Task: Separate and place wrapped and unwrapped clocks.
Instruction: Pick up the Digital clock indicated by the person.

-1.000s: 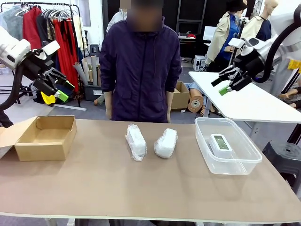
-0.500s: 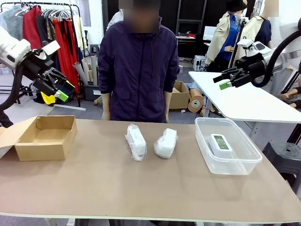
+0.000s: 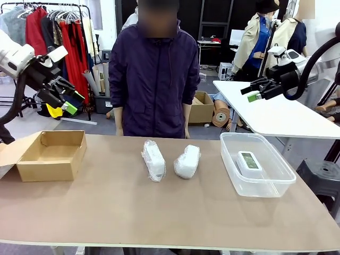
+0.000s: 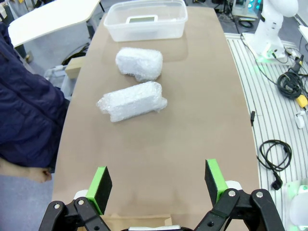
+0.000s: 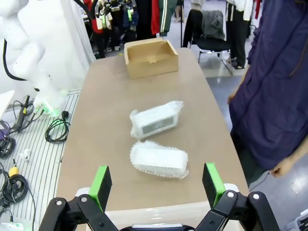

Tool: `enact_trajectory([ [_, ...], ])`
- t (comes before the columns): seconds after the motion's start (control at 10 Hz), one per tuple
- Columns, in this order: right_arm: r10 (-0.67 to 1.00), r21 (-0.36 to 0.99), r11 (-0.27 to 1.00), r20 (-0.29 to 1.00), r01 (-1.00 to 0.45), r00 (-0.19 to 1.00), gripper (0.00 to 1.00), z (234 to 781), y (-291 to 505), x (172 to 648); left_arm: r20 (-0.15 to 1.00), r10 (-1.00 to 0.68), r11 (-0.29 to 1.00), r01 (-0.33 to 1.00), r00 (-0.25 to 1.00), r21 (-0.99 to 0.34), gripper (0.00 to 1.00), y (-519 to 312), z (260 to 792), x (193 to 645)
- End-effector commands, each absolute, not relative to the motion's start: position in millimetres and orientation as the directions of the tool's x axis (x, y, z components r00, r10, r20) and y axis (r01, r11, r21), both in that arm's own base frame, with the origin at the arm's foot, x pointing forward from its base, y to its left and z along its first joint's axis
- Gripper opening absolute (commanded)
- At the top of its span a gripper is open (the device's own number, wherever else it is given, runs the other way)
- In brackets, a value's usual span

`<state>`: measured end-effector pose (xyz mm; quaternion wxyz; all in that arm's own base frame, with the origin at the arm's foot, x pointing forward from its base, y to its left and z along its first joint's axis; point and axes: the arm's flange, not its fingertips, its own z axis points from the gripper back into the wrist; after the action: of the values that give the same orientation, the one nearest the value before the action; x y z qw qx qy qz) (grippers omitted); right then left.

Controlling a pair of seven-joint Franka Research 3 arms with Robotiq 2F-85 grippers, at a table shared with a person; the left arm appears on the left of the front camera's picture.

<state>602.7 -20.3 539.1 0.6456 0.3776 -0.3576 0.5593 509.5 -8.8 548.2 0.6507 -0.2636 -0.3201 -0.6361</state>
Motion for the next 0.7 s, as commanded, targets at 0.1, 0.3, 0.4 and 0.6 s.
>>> enact_trajectory([
  [0.1, 0.452, 0.088, 0.089, 0.884, -0.992, 0.119, 1.00, 539, -20, 603, 0.754, -0.656, 0.051, 0.996, -0.017, 0.067, 1.00, -9, 549, 509],
  [0.3, 0.517, 0.004, 0.150, 0.852, -0.989, 0.082, 1.00, 532, -9, 596, 0.754, -0.656, 0.051, 0.996, -0.017, 0.067, 1.00, -9, 549, 509],
  [0.4, 0.522, 0.008, 0.147, 0.849, -0.989, 0.084, 1.00, 529, -3, 596, 0.754, -0.656, 0.051, 0.996, -0.017, 0.067, 1.00, -9, 549, 509],
  [0.6, 0.528, 0.008, 0.130, 0.846, -0.991, 0.077, 1.00, 529, 1, 603, 0.754, -0.656, 0.051, 0.996, -0.017, 0.067, 1.00, -9, 549, 509],
])
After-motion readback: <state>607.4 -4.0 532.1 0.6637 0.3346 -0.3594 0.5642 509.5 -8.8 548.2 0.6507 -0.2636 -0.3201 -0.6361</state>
